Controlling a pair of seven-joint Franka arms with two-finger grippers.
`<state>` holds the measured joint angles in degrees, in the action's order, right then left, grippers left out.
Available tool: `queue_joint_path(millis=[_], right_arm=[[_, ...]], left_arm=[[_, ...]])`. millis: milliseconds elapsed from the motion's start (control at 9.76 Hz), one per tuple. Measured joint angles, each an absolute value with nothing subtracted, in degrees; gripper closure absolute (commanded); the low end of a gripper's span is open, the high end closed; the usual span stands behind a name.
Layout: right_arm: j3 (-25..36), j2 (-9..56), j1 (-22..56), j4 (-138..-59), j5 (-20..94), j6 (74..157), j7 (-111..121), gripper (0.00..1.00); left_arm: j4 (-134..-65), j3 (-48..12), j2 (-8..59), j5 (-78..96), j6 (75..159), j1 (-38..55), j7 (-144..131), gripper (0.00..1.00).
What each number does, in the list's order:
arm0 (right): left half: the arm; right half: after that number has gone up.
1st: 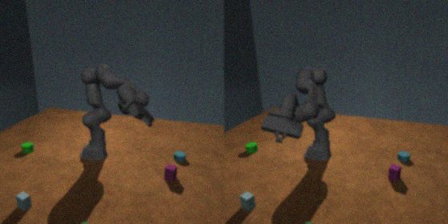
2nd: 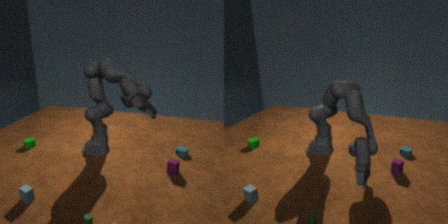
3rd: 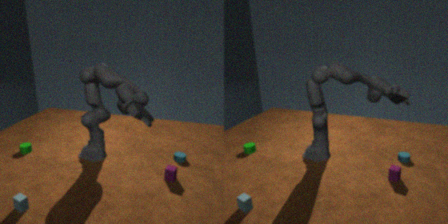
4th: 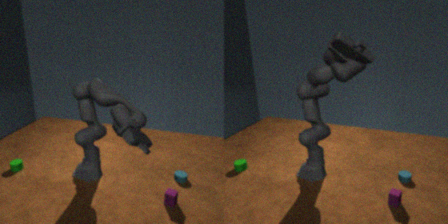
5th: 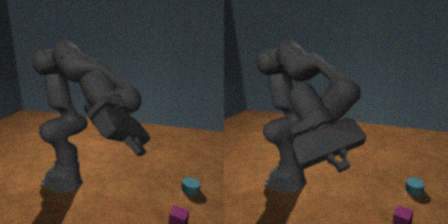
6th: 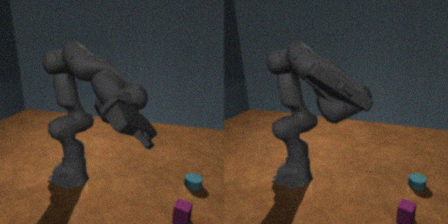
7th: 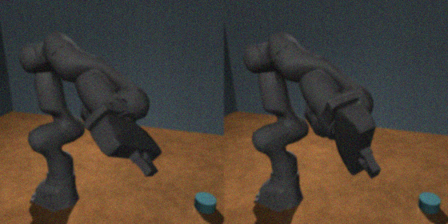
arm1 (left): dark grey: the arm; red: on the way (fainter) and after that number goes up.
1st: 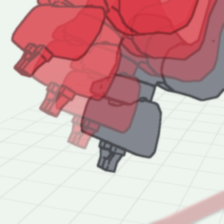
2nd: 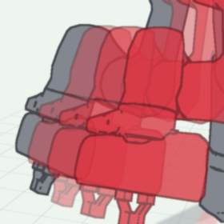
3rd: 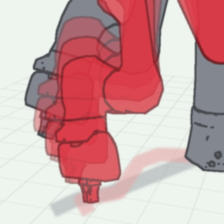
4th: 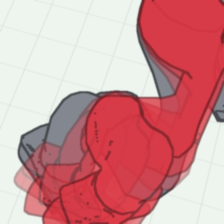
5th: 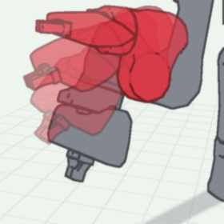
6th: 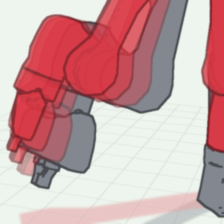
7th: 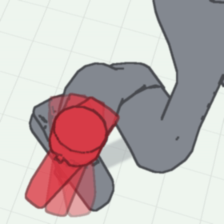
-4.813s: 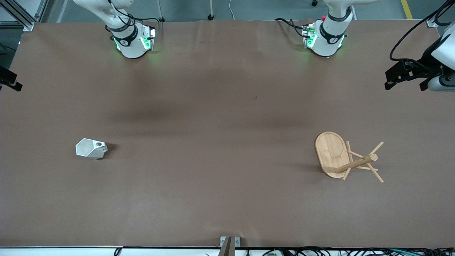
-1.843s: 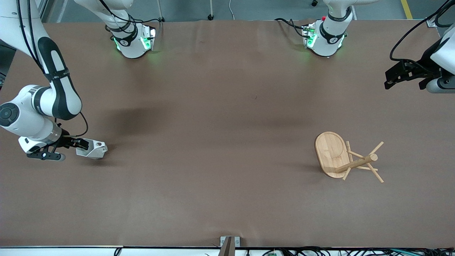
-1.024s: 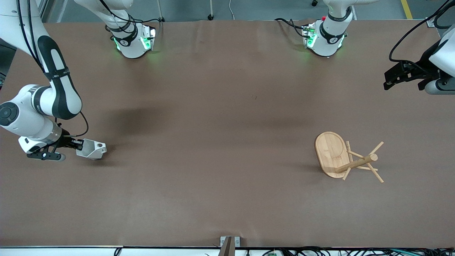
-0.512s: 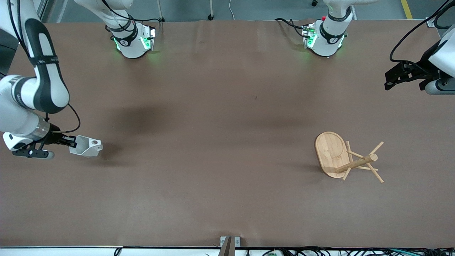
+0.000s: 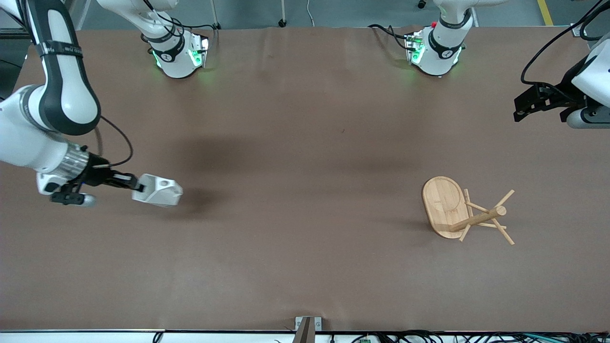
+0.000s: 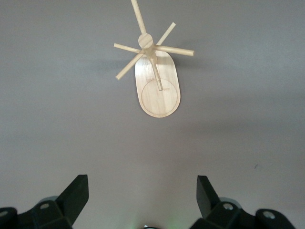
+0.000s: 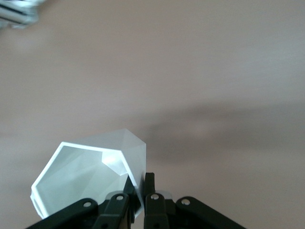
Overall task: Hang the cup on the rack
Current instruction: 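Lift the cup with the right gripper while the left gripper approaches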
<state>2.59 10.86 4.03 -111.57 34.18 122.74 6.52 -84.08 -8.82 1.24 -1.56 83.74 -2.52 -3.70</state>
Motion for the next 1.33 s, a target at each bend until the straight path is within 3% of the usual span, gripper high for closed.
queue_joint_path(millis=[614, 922, 1331], right_arm=[[2.5, 10.8, 21.9, -106.6, 73.7, 123.3, 6.3, 1.0], [2.5, 11.4, 26.0, -105.7, 82.7, 123.1, 6.3, 1.0], [2.5, 15.5, 31.1, -102.0, 91.6, 122.9, 7.2, 1.0]], left_arm=[[-84.1, -12.2, 1.6, -1.6, 83.8, -1.2, 10.7, 0.0], [-84.1, -15.0, 1.6, 4.0, 84.5, -0.9, 21.3, 0.0], [-84.1, -25.0, 1.8, 6.8, 90.9, -0.3, 27.1, 0.0]])
